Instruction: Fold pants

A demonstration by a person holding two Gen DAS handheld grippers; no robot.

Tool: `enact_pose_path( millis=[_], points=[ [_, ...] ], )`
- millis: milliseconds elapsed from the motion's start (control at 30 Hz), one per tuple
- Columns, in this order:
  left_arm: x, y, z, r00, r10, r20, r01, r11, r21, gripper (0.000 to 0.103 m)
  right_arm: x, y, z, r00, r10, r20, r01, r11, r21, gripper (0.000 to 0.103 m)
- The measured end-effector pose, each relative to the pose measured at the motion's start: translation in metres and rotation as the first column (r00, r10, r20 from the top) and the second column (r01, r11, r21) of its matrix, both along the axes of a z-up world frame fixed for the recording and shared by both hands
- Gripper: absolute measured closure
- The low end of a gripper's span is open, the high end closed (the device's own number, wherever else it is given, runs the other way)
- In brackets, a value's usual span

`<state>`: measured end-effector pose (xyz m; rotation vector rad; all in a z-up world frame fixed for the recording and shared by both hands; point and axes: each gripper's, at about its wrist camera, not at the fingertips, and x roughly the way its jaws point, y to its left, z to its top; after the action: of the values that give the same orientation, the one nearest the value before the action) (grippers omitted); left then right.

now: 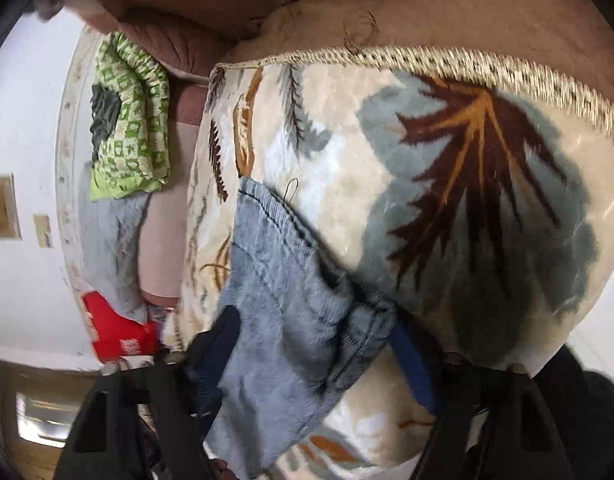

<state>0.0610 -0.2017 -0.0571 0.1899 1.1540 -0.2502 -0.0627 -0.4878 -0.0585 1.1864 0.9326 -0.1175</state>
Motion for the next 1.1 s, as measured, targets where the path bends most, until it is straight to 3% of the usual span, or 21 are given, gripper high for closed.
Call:
enact_pose_path(
  millis=[33,100,200,267,367,400,433,467,567,633,767,867,933,1000,1100],
  points=[
    [-0.005,-0.002,0.000,0.998,-0.024,0.050,0.023,1.000,0.017,0.006,0.002,0.000,0.000,1.000,0.011,-0.012,-0.011,1.000,-0.025,0.044],
    [-0.010,-0.002,0.009,0.997,-0.029,0.069,0.027,0.999,0.030,0.006,0.007,0.000,0.000,0.999,0.026,-0.022,-0.027,0.999,-0.045,0.047],
    [-0.021,0.003,0.034,0.990,-0.036,0.134,0.040,0.999,-0.023,0.006,0.012,0.002,0.001,0.997,0.063,-0.038,-0.066,0.995,-0.074,0.046],
    [-0.030,0.006,0.039,0.984,-0.035,0.177,0.035,0.999,0.005,0.006,0.012,0.003,0.002,0.998,0.058,-0.040,-0.060,0.995,-0.073,0.040],
    [-0.025,-0.004,-0.003,0.994,-0.101,0.030,0.098,0.990,0.100,0.005,0.013,0.002,-0.001,0.998,0.046,-0.037,-0.048,0.997,-0.058,0.039],
    [-0.027,-0.002,-0.004,0.993,-0.097,0.068,0.091,0.992,0.086,0.001,0.015,0.003,0.000,0.998,0.052,-0.041,-0.055,0.996,-0.065,0.039],
    [-0.028,-0.002,-0.004,0.992,-0.096,0.075,0.090,0.992,0.089,0.001,0.017,0.005,0.001,0.997,0.064,-0.045,-0.068,0.995,-0.078,0.048],
    [-0.029,-0.003,-0.003,0.993,-0.094,0.075,0.087,0.992,0.090,0.001,0.020,0.006,0.003,0.996,0.078,-0.050,-0.083,0.991,-0.102,0.075],
    [-0.033,-0.005,-0.004,0.991,-0.107,0.081,0.099,0.990,0.098,0.001,0.028,0.011,0.010,0.992,0.112,-0.056,-0.119,0.982,-0.148,0.076],
    [-0.033,-0.003,-0.004,0.991,-0.109,0.076,0.102,0.991,0.088,0.001,0.035,0.027,0.036,0.987,0.153,-0.039,-0.158,0.954,-0.255,0.076],
    [-0.029,0.009,-0.002,0.992,-0.111,0.062,0.108,0.993,0.039,0.001,0.053,0.078,0.103,0.962,0.270,0.031,-0.227,0.861,-0.456,0.077],
    [-0.026,0.038,0.011,0.998,-0.049,0.043,0.052,0.995,-0.084,0.013,0.058,0.145,0.154,0.906,0.414,0.089,-0.286,0.752,-0.593,0.077],
    [-0.034,0.086,0.031,0.997,0.049,0.051,-0.038,0.978,-0.204,0.016,0.051,0.207,0.177,0.835,0.541,0.098,-0.333,0.640,-0.692,0.077],
    [-0.046,0.136,0.049,0.983,0.154,0.099,-0.124,0.958,-0.259,0.016,0.041,0.257,0.178,0.760,0.644,0.088,-0.388,0.558,-0.734,0.077],
    [-0.073,0.223,0.067,0.922,0.352,0.160,-0.303,0.915,-0.267,0.016,0.030,0.326,0.143,0.639,0.769,0.024,-0.511,0.448,-0.733,0.075]
  ],
)
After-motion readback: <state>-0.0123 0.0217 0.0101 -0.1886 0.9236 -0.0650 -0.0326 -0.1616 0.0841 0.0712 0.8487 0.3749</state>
